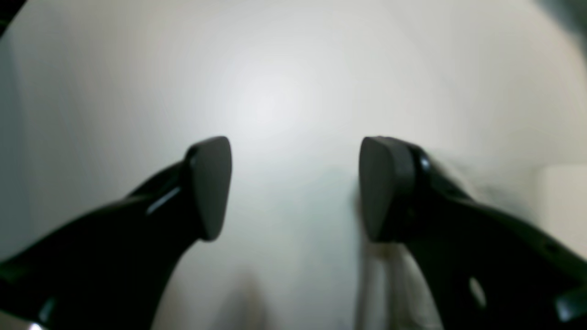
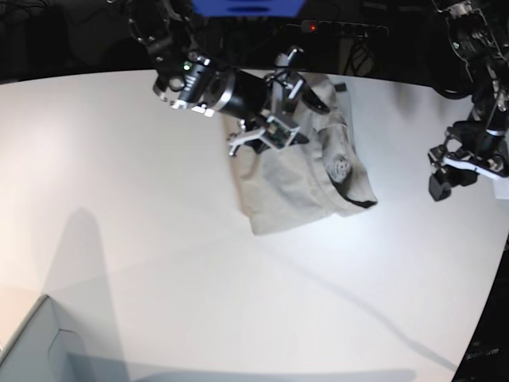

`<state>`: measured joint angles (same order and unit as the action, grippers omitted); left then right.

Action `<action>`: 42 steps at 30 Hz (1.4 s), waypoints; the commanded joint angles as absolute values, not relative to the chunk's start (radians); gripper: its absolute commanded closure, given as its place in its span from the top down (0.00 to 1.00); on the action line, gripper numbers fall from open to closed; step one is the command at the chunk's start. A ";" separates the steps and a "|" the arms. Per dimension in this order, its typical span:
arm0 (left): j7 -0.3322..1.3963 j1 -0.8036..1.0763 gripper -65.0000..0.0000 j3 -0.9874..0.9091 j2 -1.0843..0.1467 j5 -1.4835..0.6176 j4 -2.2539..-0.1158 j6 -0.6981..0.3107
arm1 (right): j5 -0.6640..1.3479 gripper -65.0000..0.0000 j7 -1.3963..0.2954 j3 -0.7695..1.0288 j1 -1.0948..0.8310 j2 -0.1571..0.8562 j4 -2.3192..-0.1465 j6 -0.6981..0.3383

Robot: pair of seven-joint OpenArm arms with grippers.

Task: Layout the t-shirt on the table in an organized manner, then fold the t-shirt properly
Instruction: 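Grasp the folded shirt edges with both grippers and straighten the stack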

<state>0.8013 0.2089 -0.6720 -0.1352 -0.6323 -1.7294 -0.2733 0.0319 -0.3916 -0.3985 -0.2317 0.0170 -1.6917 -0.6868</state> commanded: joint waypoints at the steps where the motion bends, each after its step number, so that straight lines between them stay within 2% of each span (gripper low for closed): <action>1: 0.783 0.183 0.65 -0.659 -0.140 -0.673 -1.748 -0.275 | 0.044 0.53 -0.371 -0.372 -0.228 0.013 -1.719 -0.698; 7: 0.777 0.114 0.65 -0.464 -0.139 -0.699 -1.696 -0.266 | 0.044 0.53 -0.371 -0.223 -0.234 0.012 -1.722 -0.698; 9: 0.773 0.088 0.65 -0.407 -0.137 -0.699 -1.613 -0.265 | 0.044 0.53 -0.371 -0.203 -0.243 0.013 -1.722 -0.698; 18: 0.717 -0.047 0.65 -0.389 -0.194 -0.699 -1.171 -0.269 | 0.039 0.53 -0.371 -0.137 -0.246 0.013 -1.722 -0.698; 22: 0.679 -0.088 0.65 -0.394 -0.214 -0.699 -1.095 -0.272 | 0.038 0.53 -0.371 -0.125 -0.246 0.013 -1.724 -0.698; 28: 0.684 -0.107 0.65 -0.394 -0.225 -0.711 -1.141 -0.272 | 0.038 0.53 -0.371 -0.134 -0.246 0.012 -1.710 -0.698; 31: 0.696 -0.082 0.65 -0.395 -0.223 -0.713 -1.213 -0.268 | 0.038 0.53 -0.367 -0.134 -0.226 0.002 -1.635 -0.698; 37: 0.883 -0.001 0.65 -0.412 -0.217 -0.713 -1.457 -0.268 | 0.038 0.53 -0.366 -0.096 -0.202 0.005 -1.544 -0.698; 42: 0.972 0.147 0.65 -0.542 -0.101 -0.711 -1.670 -0.266 | 0.038 0.53 -0.367 -0.042 -0.205 0.007 -1.547 -0.698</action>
